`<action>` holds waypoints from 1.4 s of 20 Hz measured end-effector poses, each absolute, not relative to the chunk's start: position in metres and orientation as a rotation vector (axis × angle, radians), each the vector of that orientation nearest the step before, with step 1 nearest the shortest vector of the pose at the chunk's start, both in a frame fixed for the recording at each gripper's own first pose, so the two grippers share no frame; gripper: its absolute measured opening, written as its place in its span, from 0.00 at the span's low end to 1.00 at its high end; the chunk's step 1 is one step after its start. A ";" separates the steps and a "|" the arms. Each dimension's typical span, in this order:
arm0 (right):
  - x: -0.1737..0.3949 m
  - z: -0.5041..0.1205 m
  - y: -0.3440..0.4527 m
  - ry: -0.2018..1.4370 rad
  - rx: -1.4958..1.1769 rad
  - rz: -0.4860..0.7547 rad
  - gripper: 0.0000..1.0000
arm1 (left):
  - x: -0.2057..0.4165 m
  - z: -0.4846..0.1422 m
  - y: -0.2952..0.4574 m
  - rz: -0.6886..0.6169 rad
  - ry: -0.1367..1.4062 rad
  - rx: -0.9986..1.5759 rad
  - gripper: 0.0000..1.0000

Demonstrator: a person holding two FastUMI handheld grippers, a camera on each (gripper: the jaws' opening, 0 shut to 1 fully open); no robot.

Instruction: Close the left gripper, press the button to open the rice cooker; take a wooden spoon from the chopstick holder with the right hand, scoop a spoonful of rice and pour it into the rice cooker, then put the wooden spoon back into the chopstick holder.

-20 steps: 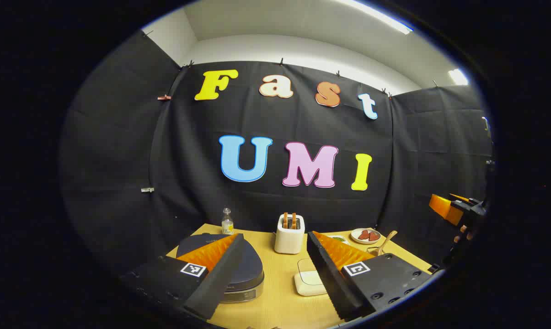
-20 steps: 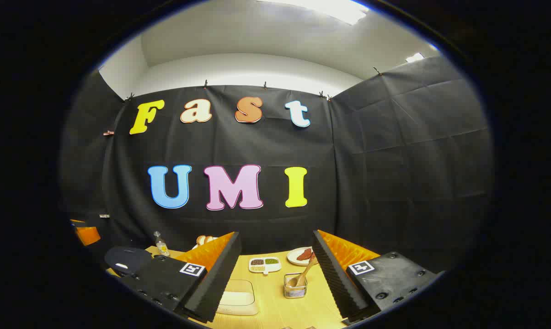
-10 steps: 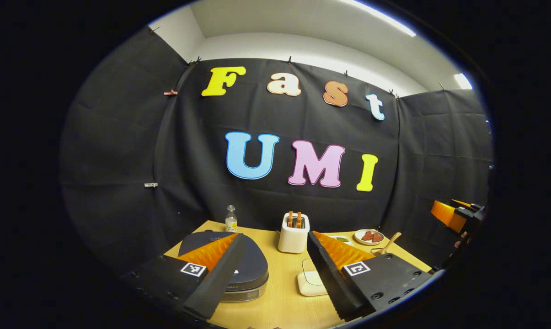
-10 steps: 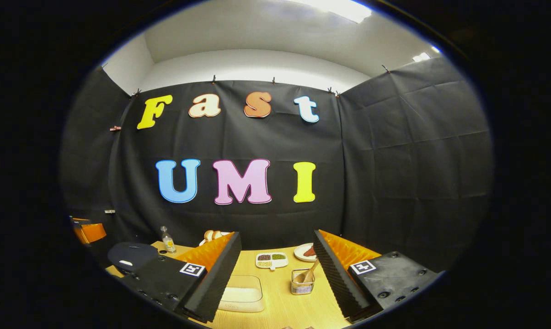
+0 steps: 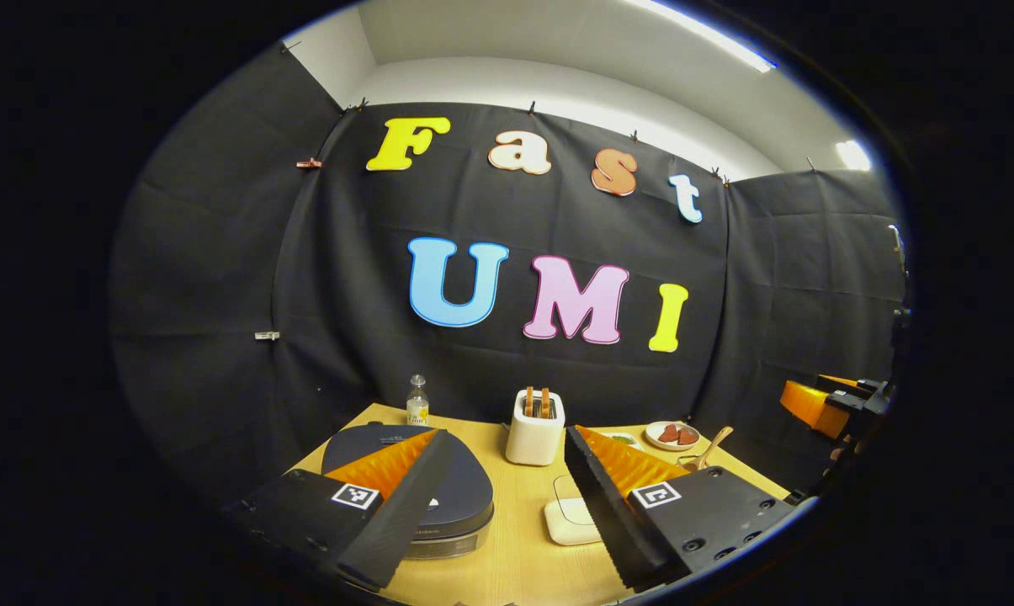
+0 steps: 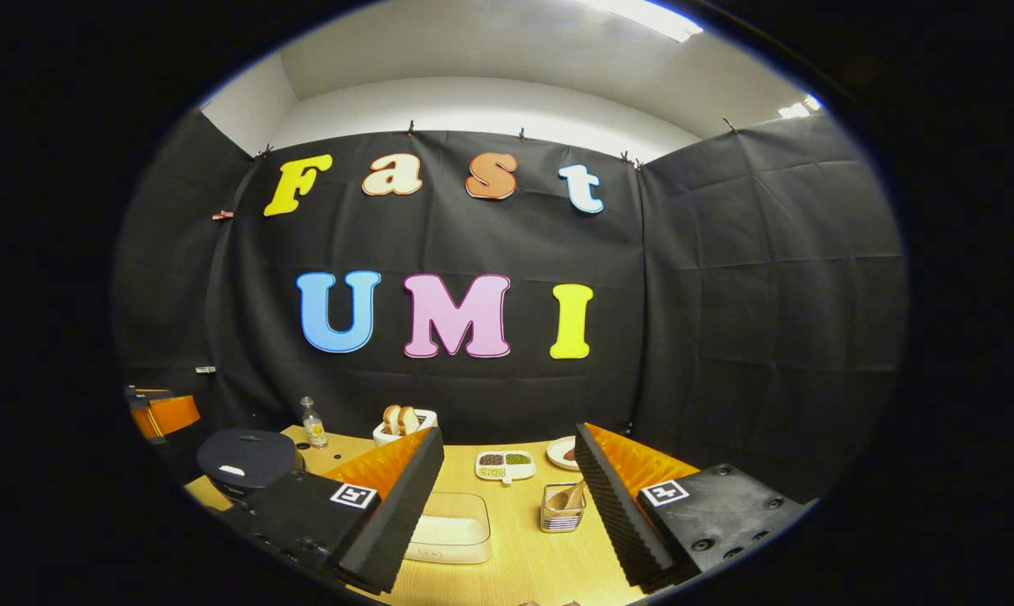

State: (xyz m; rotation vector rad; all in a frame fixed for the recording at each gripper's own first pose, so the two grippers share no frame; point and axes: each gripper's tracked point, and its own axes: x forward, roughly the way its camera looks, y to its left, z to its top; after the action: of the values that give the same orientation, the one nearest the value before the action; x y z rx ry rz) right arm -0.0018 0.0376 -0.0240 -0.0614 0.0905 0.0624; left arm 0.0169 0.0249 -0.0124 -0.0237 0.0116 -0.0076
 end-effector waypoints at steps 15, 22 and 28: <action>0.056 -0.079 0.028 0.197 -0.043 0.098 0.98 | 0.056 -0.036 0.053 0.070 0.163 -0.046 0.70; 0.049 -0.107 0.054 0.285 -0.020 0.238 0.99 | 0.078 -0.064 0.080 0.073 0.315 -0.064 0.25; 0.052 -0.106 0.042 0.287 -0.005 0.209 0.98 | 0.095 -0.083 0.094 0.036 0.369 -0.087 0.06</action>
State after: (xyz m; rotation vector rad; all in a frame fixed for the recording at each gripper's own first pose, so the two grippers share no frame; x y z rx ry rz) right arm 0.0515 0.0416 -0.1059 -0.0045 0.2872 0.2089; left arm 0.0947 0.0939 -0.0827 -0.0867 0.3690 0.0363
